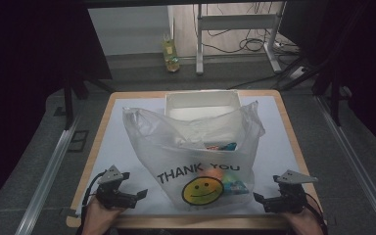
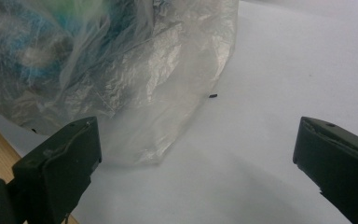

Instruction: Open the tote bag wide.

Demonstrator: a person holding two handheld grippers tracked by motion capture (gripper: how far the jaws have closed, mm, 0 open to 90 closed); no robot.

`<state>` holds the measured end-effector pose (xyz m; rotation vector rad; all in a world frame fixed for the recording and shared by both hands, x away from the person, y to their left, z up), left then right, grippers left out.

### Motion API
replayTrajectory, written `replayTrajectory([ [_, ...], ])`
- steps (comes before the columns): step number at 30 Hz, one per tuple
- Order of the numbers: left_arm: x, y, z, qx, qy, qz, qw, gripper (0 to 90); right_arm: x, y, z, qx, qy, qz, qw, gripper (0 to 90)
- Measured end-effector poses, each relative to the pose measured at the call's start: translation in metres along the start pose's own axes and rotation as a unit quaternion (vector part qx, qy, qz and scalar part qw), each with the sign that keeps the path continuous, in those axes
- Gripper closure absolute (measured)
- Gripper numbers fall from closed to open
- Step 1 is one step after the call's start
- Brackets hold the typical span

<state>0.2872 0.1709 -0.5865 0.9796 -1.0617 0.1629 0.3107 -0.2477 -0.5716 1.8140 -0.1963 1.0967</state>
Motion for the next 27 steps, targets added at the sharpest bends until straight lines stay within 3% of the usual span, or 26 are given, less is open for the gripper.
replayTrajectory([
  [4, -0.002, 0.001, -0.004, 0.008, 0.002, -0.006, 0.9999, 3.9, 0.000, 0.002, 0.002, 0.007, -0.005, 0.003, 1.0000, 0.7],
  [10, -0.002, 0.000, -0.002, 0.013, -0.014, -0.006, 0.9998, 5.7, 0.002, 0.005, 0.004, 0.013, -0.007, 0.009, 0.9998, 0.8],
  [13, -0.001, -0.001, -0.003, 0.027, -0.023, -0.003, 0.9994, 6.1, 0.001, 0.005, 0.005, 0.013, -0.008, 0.003, 0.9999, 0.9],
  [16, -0.001, 0.000, -0.003, 0.025, -0.024, -0.002, 0.9994, 8.9, -0.002, 0.006, 0.005, -0.003, 0.015, -0.014, 0.9998, 4.6],
  [19, -0.003, -0.001, -0.001, 0.017, -0.024, -0.008, 0.9995, 12.3, -0.001, 0.007, 0.003, -0.002, 0.015, -0.014, 0.9998, 9.6],
  [23, -0.004, -0.002, 0.003, 0.024, -0.042, -0.021, 0.9986, 16.9, 0.001, 0.011, 0.002, -0.017, 0.032, -0.014, 0.9992, 17.8],
  [27, -0.007, -0.004, 0.010, 0.010, -0.048, -0.037, 0.9981, 19.2, 0.002, 0.014, -0.001, -0.025, 0.035, -0.015, 0.9990, 26.2],
])
Point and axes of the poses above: each handheld gripper's, and its own axes: y roughly backward along the jaws, x roughly out of its top, z roughly to its right, the point moved 10 cm from there along -y, roughly forward along the jaws, and after that the axes turned 5 degrees about -y, right-handed, at the moved point
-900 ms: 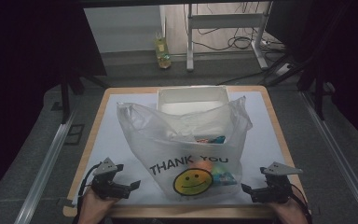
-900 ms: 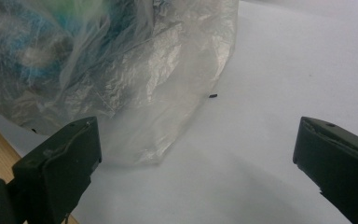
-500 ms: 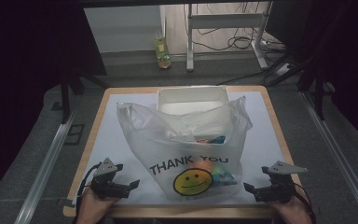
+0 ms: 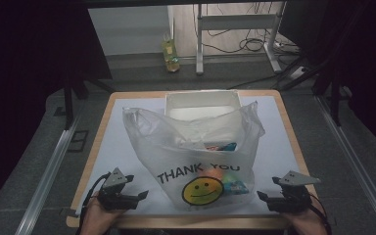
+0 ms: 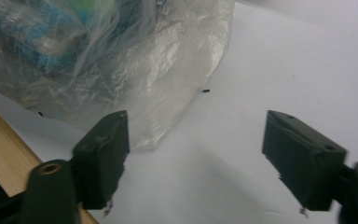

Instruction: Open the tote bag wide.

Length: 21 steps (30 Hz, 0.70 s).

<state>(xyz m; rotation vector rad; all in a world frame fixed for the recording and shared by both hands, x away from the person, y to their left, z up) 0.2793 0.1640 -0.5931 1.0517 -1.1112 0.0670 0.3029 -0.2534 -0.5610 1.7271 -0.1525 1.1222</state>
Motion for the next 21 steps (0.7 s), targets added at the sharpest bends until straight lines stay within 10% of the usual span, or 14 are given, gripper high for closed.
replayTrajectory([
  [9, 0.008, 0.010, 0.005, 0.007, -0.010, 0.021, 0.9997, 31.4, 0.003, 0.005, -0.017, 0.025, 0.035, -0.006, 0.9991, 64.8],
  [21, 0.016, 0.016, 0.022, -0.001, -0.035, 0.037, 0.9987, 33.0, 0.015, 0.011, -0.035, 0.053, 0.070, 0.026, 0.9958, 74.8],
])
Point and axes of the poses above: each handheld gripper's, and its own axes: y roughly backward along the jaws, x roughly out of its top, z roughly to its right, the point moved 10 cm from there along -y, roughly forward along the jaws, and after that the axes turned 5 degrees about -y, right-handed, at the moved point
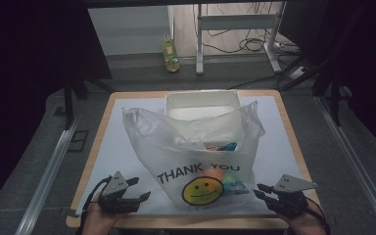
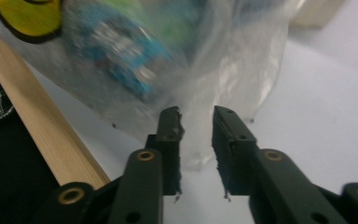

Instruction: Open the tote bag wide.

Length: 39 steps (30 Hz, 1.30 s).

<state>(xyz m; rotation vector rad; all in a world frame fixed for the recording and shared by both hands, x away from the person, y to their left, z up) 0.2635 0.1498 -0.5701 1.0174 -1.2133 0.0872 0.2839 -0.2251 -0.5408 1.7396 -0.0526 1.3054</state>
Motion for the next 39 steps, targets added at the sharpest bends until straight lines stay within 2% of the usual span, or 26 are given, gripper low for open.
replayTrajectory([
  [1, 0.000, 0.000, 0.000, 0.000, 0.000, 0.000, 1.0000, 33.0, 0.000, 0.000, 0.000, 0.000, 0.000, 0.000, 1.0000, 74.8],
  [2, 0.002, 0.002, 0.003, 0.000, -0.005, 0.003, 1.0000, 33.1, 0.005, 0.003, -0.003, 0.000, 0.013, 0.005, 0.9999, 80.7],
  [4, 0.005, 0.005, 0.008, -0.002, -0.009, 0.008, 0.9999, 34.3, 0.010, 0.007, -0.005, -0.002, 0.021, 0.016, 0.9997, 86.3],
  [7, 0.010, 0.011, 0.012, -0.003, -0.011, 0.019, 0.9997, 40.2, 0.013, 0.011, -0.010, 0.005, 0.017, 0.021, 0.9996, 88.5],
  [11, 0.021, 0.020, 0.025, -0.027, -0.013, 0.041, 0.9987, 57.0, 0.018, 0.013, -0.017, 0.008, 0.019, 0.024, 0.9995, 88.6],
  [13, 0.023, 0.021, 0.028, -0.032, -0.016, 0.043, 0.9984, 66.2, 0.021, 0.012, -0.020, 0.011, 0.020, 0.026, 0.9994, 88.6],
  [14, 0.030, 0.023, 0.036, -0.039, -0.031, 0.041, 0.9979, 72.2, 0.026, 0.014, -0.025, 0.013, 0.025, 0.030, 0.9991, 88.6],
  [18, 0.039, 0.025, 0.047, -0.053, -0.048, 0.045, 0.9964, 85.8, 0.036, 0.017, -0.031, 0.019, 0.030, 0.040, 0.9986, 88.6],
  [21, 0.051, 0.030, 0.057, -0.066, -0.059, 0.053, 0.9947, 87.8, 0.043, 0.017, -0.034, 0.022, 0.035, 0.045, 0.9981, 88.6],
  [23, 0.063, 0.033, 0.064, -0.067, -0.078, 0.059, 0.9930, 87.4, 0.048, 0.017, -0.035, 0.021, 0.041, 0.048, 0.9978, 88.6],
  [24, 0.063, 0.033, 0.064, -0.067, -0.078, 0.059, 0.9930, 87.2, 0.048, 0.017, -0.035, 0.021, 0.041, 0.048, 0.9978, 88.6],
  [25, 0.075, 0.033, 0.069, -0.070, -0.094, 0.066, 0.9909, 86.8, 0.056, 0.017, -0.037, 0.023, 0.047, 0.054, 0.9972, 88.5],
  [27, 0.087, 0.030, 0.074, -0.073, -0.098, 0.076, 0.9896, 86.3, 0.062, 0.017, -0.038, 0.023, 0.052, 0.057, 0.9967, 88.5],
  [28, 0.087, 0.030, 0.074, -0.073, -0.098, 0.076, 0.9896, 86.2, 0.065, 0.015, -0.037, 0.024, 0.053, 0.059, 0.9966, 88.5],
  [29, 0.095, 0.024, 0.074, -0.067, -0.099, 0.083, 0.9894, 85.9, 0.066, 0.013, -0.036, 0.023, 0.054, 0.058, 0.9966, 88.5],
  [30, 0.095, 0.020, 0.072, -0.062, -0.099, 0.082, 0.9898, 85.7, 0.067, 0.010, -0.035, 0.021, 0.057, 0.058, 0.9965, 88.5],
  [31, 0.094, 0.014, 0.068, -0.049, -0.103, 0.077, 0.9905, 85.5, 0.067, 0.008, -0.033, 0.020, 0.057, 0.057, 0.9966, 88.6],
  [32, 0.093, 0.009, 0.063, -0.030, -0.110, 0.077, 0.9905, 84.0, 0.065, 0.003, -0.029, 0.017, 0.059, 0.053, 0.9967, 88.5],
  [34, 0.089, 0.001, 0.054, -0.005, -0.117, 0.072, 0.9905, 82.8, 0.062, -0.003, -0.022, 0.009, 0.065, 0.049, 0.9966, 88.5],
  [36, 0.085, -0.009, 0.042, 0.016, -0.120, 0.061, 0.9907, 82.9, 0.057, -0.009, -0.015, 0.012, 0.055, 0.044, 0.9974, 88.5],
  [39, 0.079, -0.024, 0.031, 0.014, -0.110, 0.047, 0.9927, 83.8, 0.052, -0.016, -0.005, 0.018, 0.032, 0.039, 0.9986, 88.6],
])
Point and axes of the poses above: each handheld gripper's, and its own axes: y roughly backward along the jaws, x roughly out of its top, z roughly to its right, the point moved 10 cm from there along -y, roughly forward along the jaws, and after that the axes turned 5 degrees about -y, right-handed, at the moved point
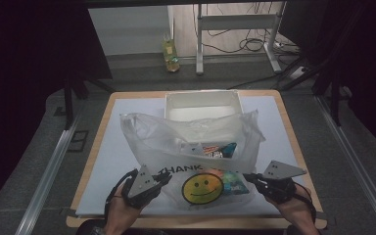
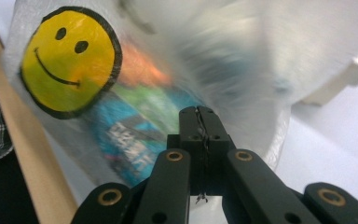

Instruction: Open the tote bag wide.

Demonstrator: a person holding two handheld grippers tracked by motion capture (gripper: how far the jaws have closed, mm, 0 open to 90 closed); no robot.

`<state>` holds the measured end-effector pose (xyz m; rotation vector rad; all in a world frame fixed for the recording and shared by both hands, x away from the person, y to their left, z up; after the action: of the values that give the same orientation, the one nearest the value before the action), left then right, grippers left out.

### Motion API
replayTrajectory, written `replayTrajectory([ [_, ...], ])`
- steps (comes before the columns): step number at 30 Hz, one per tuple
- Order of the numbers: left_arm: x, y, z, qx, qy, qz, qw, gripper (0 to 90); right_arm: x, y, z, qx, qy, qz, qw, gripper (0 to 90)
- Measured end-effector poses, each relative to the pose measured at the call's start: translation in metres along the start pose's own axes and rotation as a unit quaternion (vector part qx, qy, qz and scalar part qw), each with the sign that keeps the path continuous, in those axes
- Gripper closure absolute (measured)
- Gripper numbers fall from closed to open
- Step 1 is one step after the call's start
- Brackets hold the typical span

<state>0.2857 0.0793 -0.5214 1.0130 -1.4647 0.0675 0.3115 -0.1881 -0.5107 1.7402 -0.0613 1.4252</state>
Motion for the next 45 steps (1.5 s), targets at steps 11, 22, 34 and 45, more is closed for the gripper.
replayTrajectory([
  [11, -0.038, -0.035, -0.029, -0.003, 0.059, -0.053, 0.9969, 85.4, -0.017, -0.027, 0.023, 0.009, -0.049, -0.034, 0.9982, 88.6],
  [22, -0.054, -0.070, -0.042, -0.018, 0.083, -0.097, 0.9916, 85.3, -0.032, -0.041, 0.045, -0.001, -0.089, -0.071, 0.9935, 88.4],
  [34, -0.055, -0.080, -0.053, -0.034, 0.022, -0.115, 0.9926, 85.2, -0.052, -0.047, 0.058, -0.018, -0.111, -0.113, 0.9872, 88.4],
  [45, -0.048, -0.017, -0.014, -0.061, 0.104, -0.079, 0.9896, 85.6, -0.019, 0.009, 0.038, 0.004, -0.104, -0.052, 0.9932, 87.8],
])
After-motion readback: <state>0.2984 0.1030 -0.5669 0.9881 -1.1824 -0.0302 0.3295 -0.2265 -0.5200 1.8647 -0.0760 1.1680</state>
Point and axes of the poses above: each handheld gripper's, and its own axes: y roughly backward along the jaws, x roughly out of its top, z roughly to its right, the point moved 10 cm from there along -y, roughly forward along the jaws, and after that the axes turned 5 degrees about -y, right-handed, at the moved point
